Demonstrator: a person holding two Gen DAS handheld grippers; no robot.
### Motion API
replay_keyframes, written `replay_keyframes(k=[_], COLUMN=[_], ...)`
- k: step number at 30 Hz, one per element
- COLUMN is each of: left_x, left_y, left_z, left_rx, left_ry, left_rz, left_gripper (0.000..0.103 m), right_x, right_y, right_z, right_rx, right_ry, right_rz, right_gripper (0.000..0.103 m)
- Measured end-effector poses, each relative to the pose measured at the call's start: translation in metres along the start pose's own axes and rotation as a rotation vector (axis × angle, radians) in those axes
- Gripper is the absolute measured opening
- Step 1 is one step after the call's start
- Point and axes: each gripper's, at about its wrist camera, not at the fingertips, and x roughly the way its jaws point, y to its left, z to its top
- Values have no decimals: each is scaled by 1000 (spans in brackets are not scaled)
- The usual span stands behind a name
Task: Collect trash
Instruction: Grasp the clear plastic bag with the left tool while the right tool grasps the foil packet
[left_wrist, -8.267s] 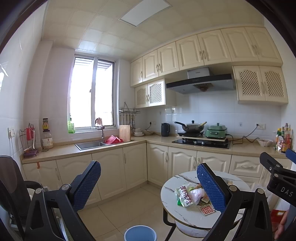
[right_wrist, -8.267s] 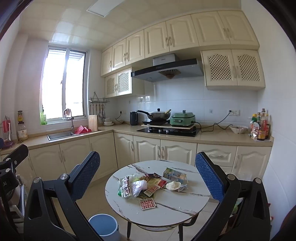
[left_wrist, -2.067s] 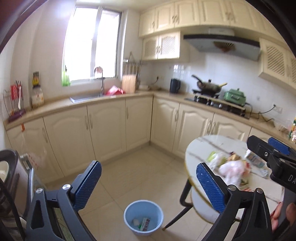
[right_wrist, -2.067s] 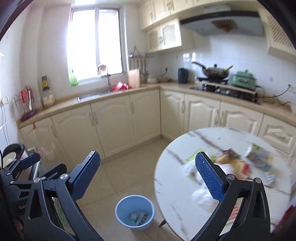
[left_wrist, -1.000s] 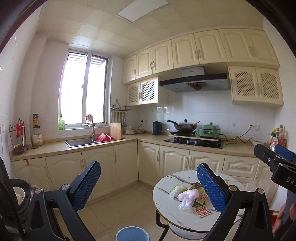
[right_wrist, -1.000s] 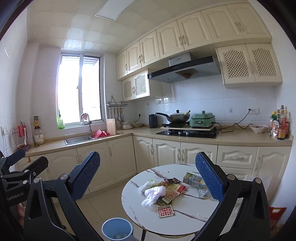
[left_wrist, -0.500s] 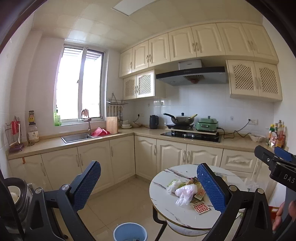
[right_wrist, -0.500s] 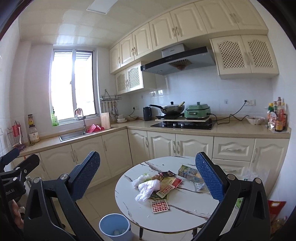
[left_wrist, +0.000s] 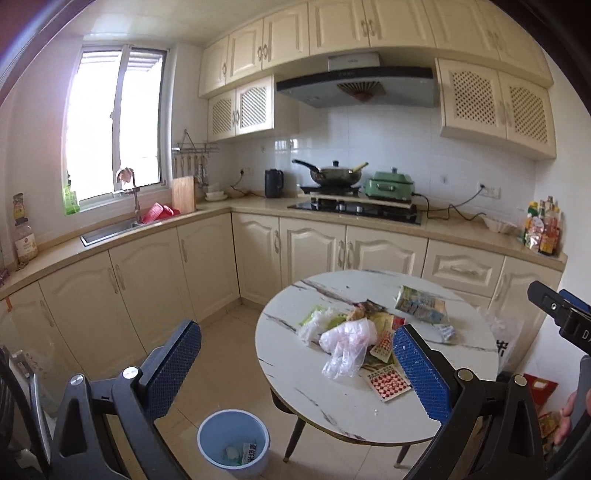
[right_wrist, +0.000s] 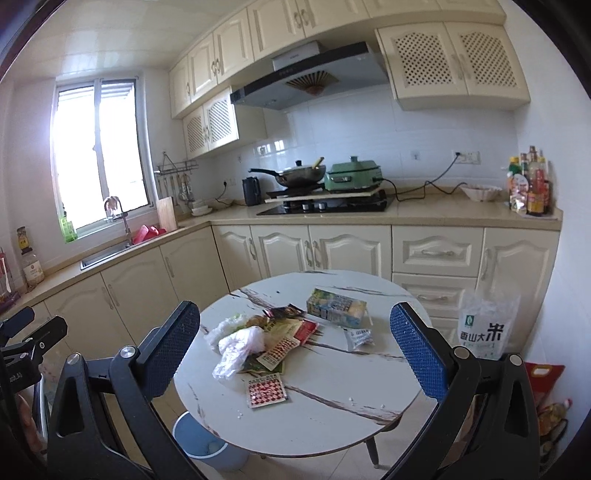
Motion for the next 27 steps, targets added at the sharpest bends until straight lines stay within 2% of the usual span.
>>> replay_keyframes(k=[6,11,18,20,27], left_x=[107,191,286,309,367], left_y=[-22,-38,-41,-38,-26], left_z=[14,9,20,22,19], left_rx=[48,90,110,105,62], left_ry=[150,257,338,352,414], left_rz=[-55,-81,-80,-88,-144], left_gripper=[102,102,102,100,78], right_x=[64,116,190,213,285], right_y=[-48,-87,-106,-104,-95], right_z=[-28,-51,-69,-70,-71], right_rx=[41,79,63,28,-78], right_ry=[126,236,397,442,544], right_rz=[-75,-127,-138,-125,-114], right_gripper=[103,103,103,103,103])
